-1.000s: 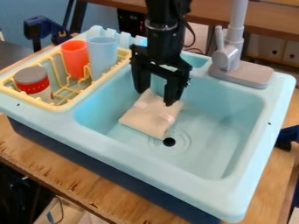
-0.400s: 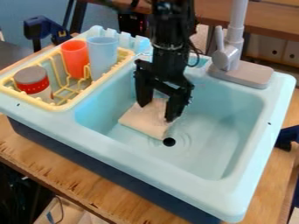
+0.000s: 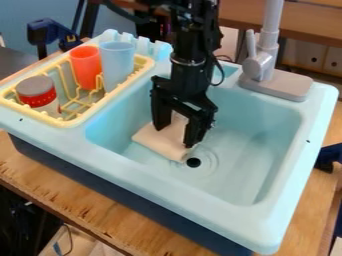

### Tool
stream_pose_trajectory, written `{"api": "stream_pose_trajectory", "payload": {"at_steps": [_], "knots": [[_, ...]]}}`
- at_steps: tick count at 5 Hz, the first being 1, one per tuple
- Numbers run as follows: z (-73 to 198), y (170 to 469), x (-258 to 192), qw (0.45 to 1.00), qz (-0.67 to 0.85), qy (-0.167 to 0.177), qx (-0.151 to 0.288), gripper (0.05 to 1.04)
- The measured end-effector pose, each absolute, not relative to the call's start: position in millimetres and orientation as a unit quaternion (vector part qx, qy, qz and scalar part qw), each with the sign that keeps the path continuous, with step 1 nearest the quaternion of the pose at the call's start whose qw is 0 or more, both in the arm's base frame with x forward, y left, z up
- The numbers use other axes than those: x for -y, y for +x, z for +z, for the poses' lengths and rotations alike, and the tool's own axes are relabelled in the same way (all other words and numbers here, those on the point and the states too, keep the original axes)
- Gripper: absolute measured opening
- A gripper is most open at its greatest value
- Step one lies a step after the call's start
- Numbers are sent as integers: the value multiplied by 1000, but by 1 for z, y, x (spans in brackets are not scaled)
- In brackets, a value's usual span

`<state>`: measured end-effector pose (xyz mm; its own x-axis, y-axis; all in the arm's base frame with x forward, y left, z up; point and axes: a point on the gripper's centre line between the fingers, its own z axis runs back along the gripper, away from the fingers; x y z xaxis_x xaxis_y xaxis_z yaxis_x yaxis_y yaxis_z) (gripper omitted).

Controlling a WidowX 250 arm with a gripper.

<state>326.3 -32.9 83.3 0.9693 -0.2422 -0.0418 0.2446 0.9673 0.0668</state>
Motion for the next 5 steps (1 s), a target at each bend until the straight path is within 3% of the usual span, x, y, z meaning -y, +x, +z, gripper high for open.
{"api": "stream_pose_trajectory", "payload": {"at_steps": [2, 3, 4, 5], "knots": [[84, 300, 33, 995, -100, -6, -22, 1000], [86, 270, 26, 995, -73, 9, -61, 1000], [92, 254, 21, 996, -56, 20, -73, 1000], [99, 262, 23, 996, -61, 15, -57, 1001]]}}
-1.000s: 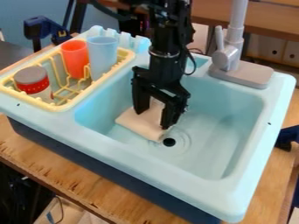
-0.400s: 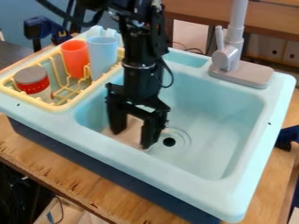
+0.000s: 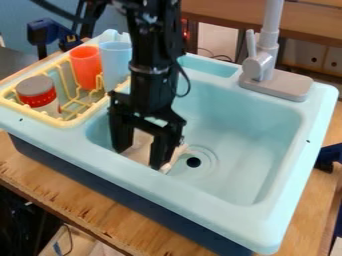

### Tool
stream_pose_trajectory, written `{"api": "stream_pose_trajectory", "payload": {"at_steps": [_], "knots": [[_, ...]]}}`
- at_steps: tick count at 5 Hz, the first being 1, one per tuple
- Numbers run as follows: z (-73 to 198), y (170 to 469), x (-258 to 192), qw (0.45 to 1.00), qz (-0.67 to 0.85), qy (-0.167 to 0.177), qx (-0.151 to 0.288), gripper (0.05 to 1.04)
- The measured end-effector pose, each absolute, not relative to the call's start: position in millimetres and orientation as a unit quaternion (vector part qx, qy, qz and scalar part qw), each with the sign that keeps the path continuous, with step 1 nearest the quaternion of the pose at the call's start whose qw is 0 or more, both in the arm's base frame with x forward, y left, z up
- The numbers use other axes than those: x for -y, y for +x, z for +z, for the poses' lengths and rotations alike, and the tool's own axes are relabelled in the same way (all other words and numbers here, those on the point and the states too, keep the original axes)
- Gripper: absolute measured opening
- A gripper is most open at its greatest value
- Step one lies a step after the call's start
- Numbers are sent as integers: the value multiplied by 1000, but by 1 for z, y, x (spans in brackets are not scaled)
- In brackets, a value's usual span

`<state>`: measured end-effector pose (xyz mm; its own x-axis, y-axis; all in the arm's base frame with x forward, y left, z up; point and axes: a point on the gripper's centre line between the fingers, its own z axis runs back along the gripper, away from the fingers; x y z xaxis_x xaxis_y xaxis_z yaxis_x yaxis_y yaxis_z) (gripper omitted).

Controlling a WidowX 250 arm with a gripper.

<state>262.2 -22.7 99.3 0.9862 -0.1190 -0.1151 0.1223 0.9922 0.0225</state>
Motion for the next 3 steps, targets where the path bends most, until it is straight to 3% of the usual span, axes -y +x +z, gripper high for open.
{"api": "stream_pose_trajectory", "payload": {"at_steps": [1, 2, 3], "knots": [[121, 287, 28, 997, -75, -11, -8, 1001], [149, 304, 33, 995, -93, -7, 21, 1001], [172, 285, 38, 993, -115, -2, 7, 1001]]}}
